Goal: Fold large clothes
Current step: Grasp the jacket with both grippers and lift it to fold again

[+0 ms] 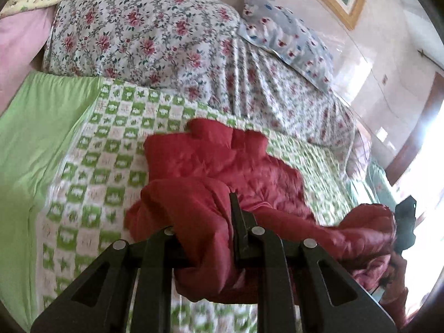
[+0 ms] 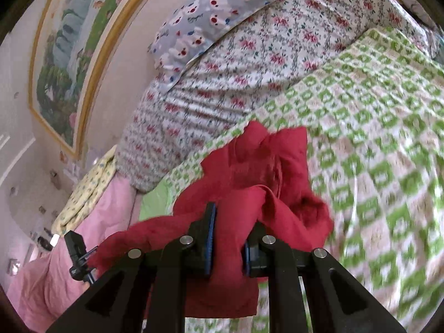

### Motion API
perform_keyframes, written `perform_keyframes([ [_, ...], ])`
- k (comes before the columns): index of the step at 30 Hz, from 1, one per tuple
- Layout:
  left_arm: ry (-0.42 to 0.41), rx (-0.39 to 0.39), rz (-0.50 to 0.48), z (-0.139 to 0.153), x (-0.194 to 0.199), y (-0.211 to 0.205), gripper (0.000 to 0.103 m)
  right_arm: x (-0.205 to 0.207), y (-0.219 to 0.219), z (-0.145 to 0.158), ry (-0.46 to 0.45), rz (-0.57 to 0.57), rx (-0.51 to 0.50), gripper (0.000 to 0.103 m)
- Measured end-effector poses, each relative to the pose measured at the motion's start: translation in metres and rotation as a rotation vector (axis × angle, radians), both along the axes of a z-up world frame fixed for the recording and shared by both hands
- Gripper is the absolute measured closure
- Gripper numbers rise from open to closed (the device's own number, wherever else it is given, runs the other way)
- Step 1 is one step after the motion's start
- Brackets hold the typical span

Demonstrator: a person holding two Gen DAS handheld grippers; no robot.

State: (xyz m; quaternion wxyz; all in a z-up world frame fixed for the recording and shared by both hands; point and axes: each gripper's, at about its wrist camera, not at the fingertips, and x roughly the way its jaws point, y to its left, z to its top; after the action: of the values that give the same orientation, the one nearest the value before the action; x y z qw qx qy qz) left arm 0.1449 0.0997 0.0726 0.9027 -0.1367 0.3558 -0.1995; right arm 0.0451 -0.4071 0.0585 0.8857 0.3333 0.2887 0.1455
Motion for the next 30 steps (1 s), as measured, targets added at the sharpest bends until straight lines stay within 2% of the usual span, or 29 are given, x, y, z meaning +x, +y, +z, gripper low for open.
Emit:
perform_keyframes([
  [7,0.023,0.003,0.061,-0.001,0.063,-0.015,0.087,0.062,-0.006,0.006,-0.002,-0.051,-0.029,0.088],
  [12,0.057,0.011,0.099,-0.012,0.110,-0.024,0.087,0.106,-0.014,-0.002,0.023,-0.089,-0.009,0.088],
  [23,0.169,0.013,0.170,-0.065,0.198,-0.033,0.086,0.186,-0.033,-0.057,0.120,-0.183,0.026,0.086],
  [30,0.205,0.032,0.189,-0.095,0.237,-0.043,0.083,0.217,-0.036,-0.088,0.146,-0.240,0.048,0.085],
])
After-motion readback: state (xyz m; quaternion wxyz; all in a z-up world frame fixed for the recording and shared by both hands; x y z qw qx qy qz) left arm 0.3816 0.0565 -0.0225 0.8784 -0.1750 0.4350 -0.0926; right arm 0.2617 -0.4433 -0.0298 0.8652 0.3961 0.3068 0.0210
